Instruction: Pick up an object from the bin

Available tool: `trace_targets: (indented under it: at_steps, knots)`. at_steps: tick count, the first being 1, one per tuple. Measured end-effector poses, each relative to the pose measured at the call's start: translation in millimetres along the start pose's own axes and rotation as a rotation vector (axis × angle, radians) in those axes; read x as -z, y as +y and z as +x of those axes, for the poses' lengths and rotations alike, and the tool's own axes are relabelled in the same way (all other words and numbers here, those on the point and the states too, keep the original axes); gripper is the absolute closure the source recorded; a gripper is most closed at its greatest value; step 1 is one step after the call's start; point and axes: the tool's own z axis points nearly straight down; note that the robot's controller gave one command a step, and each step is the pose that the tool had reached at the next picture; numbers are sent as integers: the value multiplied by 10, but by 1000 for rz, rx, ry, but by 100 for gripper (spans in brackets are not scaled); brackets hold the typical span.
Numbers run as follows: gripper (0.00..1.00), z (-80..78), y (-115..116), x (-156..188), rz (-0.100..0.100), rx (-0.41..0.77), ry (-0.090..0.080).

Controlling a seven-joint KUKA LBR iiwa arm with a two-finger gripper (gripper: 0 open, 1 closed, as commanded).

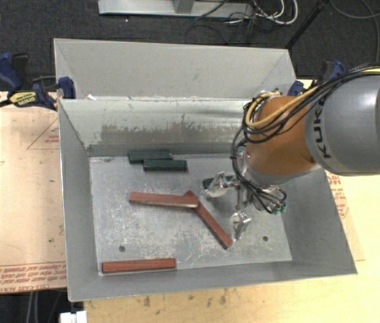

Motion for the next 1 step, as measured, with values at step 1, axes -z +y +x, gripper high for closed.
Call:
trace_targets:
  at_steps: [1]
  knots:
    - [0,-235,88,126,-3,-110,8]
